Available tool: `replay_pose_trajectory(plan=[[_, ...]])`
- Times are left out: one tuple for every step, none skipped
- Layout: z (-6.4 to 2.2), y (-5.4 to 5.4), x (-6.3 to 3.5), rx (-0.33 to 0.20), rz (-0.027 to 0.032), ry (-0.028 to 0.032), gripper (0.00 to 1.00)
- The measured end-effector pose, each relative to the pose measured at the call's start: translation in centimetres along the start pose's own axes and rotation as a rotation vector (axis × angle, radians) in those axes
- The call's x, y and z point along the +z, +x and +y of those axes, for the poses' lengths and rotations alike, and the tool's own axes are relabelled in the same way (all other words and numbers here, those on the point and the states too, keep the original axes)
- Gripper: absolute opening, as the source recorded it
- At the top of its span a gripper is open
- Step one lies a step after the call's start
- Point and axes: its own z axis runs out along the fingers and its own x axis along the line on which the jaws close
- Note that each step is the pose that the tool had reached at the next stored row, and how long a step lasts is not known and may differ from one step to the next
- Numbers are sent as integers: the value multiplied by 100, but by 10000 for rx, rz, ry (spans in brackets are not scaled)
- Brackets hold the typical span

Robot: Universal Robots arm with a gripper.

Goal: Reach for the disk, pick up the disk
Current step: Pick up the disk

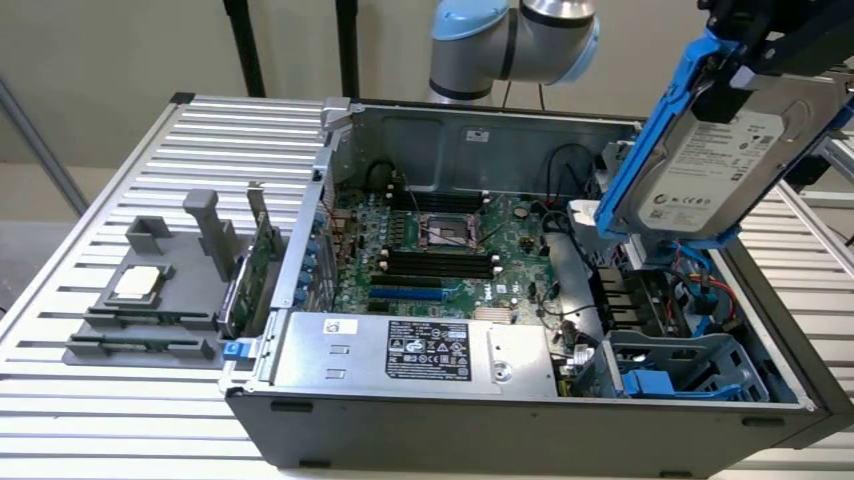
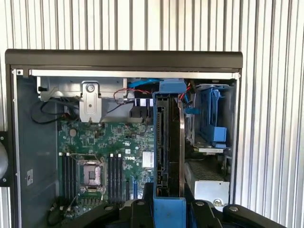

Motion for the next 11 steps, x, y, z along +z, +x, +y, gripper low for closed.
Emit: replay_pose_trajectory(plan=[[15, -27, -3, -1, 10, 1, 33], [31, -56, -4, -2, 21, 1, 33], [46, -86, -6, -3, 30, 1, 33], [61, -115, -8, -3, 36, 1, 33], [76, -146, -10, -3, 42, 0, 33], [91, -175, -12, -4, 48, 1, 33], [105, -206, -14, -4, 55, 1, 33], [120, -238, -16, -4, 60, 1, 33], [134, -269, -19, -5, 64, 1, 33], [147, -301, -21, -5, 67, 1, 33], [159, -335, -22, -5, 70, 1, 33]])
